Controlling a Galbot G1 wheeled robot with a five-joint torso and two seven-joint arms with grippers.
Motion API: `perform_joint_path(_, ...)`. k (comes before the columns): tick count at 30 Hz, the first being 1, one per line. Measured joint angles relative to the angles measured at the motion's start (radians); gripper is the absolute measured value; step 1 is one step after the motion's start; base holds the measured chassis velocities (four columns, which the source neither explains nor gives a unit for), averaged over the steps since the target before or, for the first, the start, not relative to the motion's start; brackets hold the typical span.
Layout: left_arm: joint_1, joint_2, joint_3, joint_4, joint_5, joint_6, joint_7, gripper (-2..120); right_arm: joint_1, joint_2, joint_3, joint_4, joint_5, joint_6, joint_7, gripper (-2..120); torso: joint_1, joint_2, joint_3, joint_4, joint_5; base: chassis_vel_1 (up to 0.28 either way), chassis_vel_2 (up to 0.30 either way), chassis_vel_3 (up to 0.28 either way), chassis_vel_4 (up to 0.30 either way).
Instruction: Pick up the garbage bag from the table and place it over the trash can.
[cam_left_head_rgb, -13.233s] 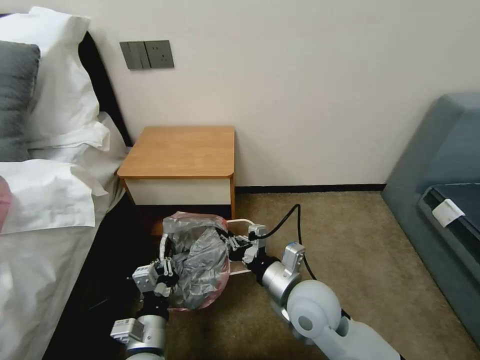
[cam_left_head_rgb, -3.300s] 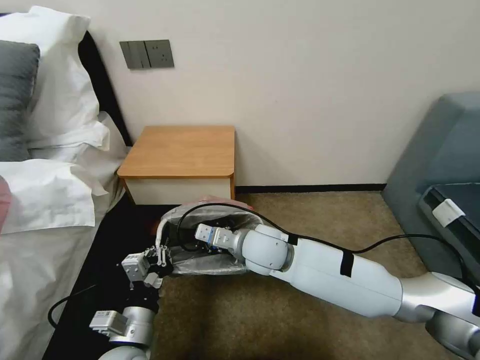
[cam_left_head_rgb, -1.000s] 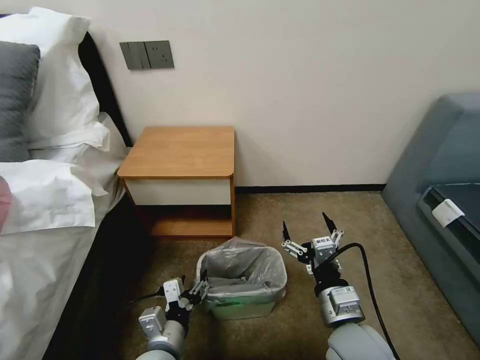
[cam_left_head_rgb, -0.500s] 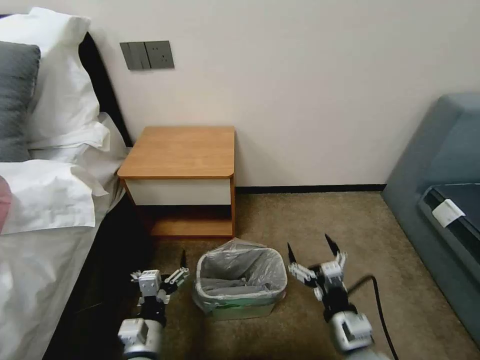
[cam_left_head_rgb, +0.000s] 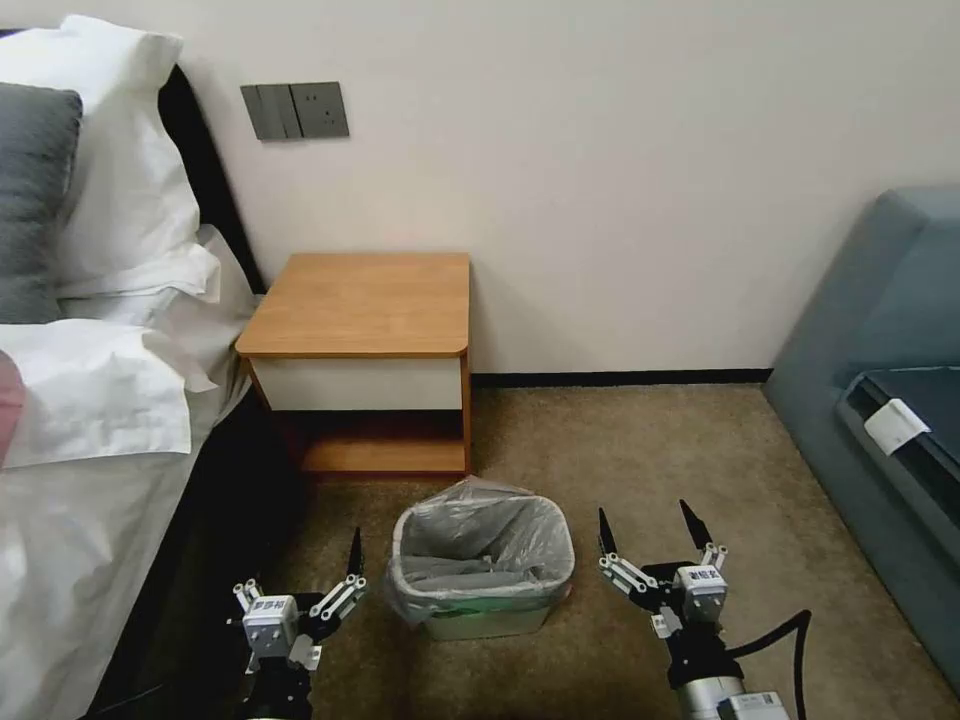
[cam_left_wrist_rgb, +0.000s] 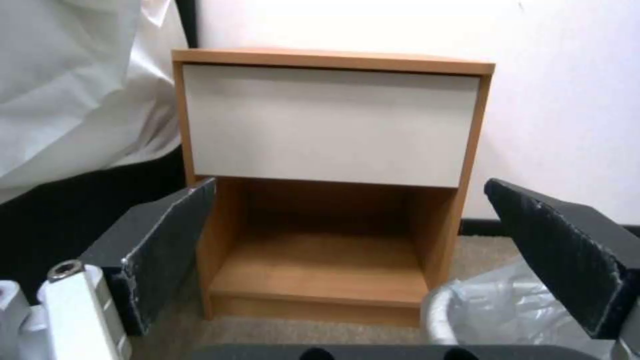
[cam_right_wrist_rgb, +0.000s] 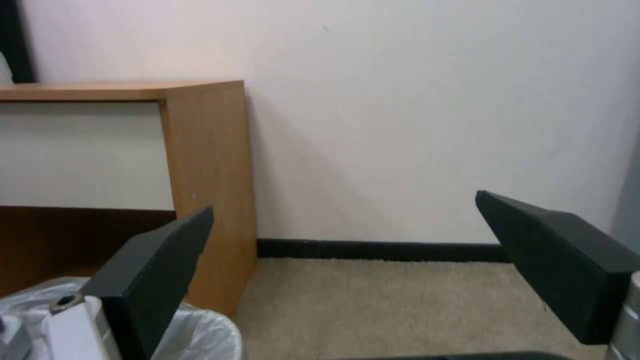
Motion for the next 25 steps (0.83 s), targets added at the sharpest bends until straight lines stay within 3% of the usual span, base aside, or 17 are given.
perform_joint_path(25, -0.004, 0.001, 0.002, 0.002, -0.004, 0.009, -0.003, 100, 0.004, -0.003, -0.003, 0.001, -0.001, -0.005, 0.003, 100, 0.000, 0.000, 0.000, -0.0001, 0.0000, 0.000, 0.000, 0.000, 0.000)
